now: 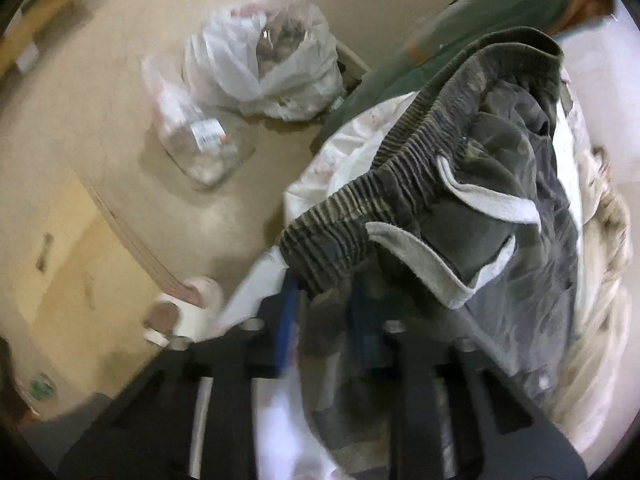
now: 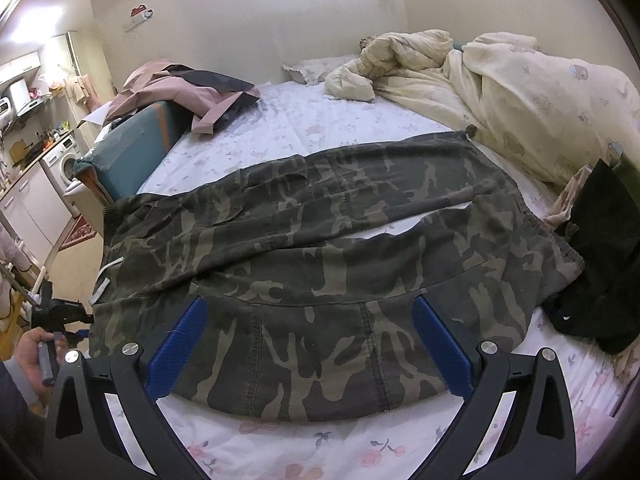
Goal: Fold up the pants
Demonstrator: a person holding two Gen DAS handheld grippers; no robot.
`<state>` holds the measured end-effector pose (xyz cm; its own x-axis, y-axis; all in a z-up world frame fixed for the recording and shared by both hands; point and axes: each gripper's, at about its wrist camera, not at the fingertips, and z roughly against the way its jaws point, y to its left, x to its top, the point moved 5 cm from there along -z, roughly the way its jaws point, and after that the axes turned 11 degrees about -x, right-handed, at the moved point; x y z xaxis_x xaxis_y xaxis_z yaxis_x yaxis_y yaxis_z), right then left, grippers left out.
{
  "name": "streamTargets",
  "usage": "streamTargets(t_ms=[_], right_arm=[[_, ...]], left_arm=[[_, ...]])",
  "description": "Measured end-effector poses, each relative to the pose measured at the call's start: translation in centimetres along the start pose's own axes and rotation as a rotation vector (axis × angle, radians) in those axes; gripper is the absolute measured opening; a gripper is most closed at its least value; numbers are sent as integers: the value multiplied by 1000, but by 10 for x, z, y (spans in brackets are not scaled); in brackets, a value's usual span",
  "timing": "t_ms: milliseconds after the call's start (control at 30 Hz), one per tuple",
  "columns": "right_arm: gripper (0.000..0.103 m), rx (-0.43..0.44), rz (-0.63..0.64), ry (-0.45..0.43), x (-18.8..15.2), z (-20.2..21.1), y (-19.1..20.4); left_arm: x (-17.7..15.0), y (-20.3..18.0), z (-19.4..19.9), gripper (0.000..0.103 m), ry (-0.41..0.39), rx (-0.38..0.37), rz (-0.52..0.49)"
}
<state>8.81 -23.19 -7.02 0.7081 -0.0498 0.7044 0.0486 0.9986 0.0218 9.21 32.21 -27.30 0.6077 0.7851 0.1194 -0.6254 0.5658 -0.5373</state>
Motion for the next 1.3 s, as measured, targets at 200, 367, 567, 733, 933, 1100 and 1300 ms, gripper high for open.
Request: streamTargets(t_ms=[200,367,567,733,933,1100,1300], right_arm=[[103,-16,-2,-14,4,0,-3],[103,-19,-40,4,2,-4,-18],[102,-78,-229,146,-7,-33,-91],[86,-289,-534,295,-19,-78,-212],[74,-402,-721,255,3,-106,-299],[73,-640,-672,345,-1,-131,-351],[28,-566,-663,466,-33,-167,-362]], left_arm=[[3,-36,55,9,-142,157,-182],[2,-79,95,9,-184,238,-308],[9,-87,96,9,-143,280,-340],[4,-80,89,9,-139,310,-346],[3,-81,81,9,-141,324,-351],[5,-80,78,9,-142,325,-366],[7,-79,69,8,-131,332,-369]])
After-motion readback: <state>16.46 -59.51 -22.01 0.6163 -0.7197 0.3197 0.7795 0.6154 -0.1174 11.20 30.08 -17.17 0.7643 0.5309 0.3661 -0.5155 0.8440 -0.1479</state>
